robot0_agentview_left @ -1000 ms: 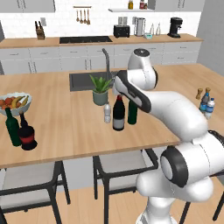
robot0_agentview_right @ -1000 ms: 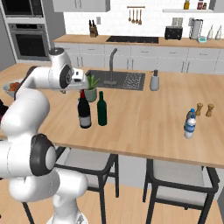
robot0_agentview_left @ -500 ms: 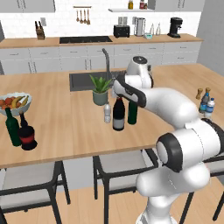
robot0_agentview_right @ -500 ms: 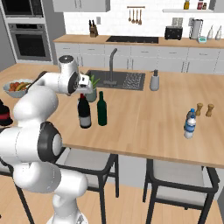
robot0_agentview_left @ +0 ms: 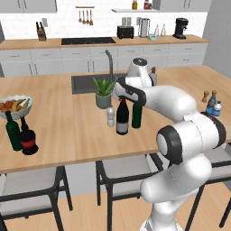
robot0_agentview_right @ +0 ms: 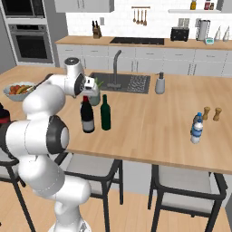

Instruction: Move the plastic bottles in the middle to the plastics group, and the glass bottles in the middle to the glass group.

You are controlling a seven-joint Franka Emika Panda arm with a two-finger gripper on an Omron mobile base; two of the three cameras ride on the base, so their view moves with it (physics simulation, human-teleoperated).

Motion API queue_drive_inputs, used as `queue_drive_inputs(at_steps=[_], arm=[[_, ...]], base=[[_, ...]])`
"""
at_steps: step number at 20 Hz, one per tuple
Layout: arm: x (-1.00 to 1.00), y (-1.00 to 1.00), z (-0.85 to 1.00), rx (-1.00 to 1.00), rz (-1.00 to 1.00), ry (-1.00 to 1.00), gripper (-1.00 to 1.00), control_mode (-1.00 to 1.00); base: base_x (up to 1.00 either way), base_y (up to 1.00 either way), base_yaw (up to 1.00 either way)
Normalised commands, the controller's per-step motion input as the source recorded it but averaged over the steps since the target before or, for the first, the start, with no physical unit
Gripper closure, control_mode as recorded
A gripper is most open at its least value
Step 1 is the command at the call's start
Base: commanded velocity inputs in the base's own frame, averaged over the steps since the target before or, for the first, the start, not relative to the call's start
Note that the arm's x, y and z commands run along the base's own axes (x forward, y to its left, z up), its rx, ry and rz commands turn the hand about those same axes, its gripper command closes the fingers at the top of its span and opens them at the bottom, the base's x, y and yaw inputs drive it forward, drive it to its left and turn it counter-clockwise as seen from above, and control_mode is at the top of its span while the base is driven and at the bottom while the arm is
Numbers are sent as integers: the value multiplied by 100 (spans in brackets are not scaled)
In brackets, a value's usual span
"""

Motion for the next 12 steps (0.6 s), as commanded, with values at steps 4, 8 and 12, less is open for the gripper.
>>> queue_drive_inputs(at_steps=[4,8,12], arm=[[3,0,-29,0,-1,7,-100,-100],[6,0,-19,0,-1,3,-100,-100],[19,4,-15,0,-1,0,-100,-100]], base=[[0,0,0],[0,0,0],[0,0,0]])
